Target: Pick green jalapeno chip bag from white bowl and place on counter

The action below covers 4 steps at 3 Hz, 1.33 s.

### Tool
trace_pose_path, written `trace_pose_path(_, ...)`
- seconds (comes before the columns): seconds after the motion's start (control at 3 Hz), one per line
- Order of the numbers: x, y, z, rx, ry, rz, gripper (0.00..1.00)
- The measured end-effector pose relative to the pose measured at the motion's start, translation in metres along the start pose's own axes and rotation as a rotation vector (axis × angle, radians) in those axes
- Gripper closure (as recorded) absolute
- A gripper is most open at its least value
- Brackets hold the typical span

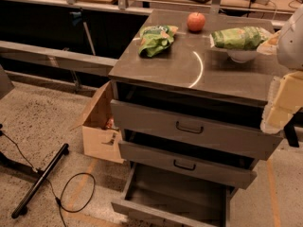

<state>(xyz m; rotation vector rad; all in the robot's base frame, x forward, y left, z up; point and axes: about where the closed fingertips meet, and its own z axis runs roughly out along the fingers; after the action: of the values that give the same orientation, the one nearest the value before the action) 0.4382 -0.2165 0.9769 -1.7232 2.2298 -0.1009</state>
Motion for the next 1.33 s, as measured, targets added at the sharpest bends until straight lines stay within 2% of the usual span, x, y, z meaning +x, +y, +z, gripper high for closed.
trace_pose_path(0.33, 0.000, 0.000, 0.000, 0.000, 0.000, 0.000, 0.00)
trace_pose_path(0.67, 0.011, -0.008, 0.001, 0.052, -0.032, 0.063, 0.00)
trace_pose_path(1.0, 0.037, -0.036, 0.003, 0.156, -0.092, 0.118, 0.00)
trace_pose_path(1.33, 0.064, -0.083, 0.006, 0.286, -0.114, 0.144, 0.00)
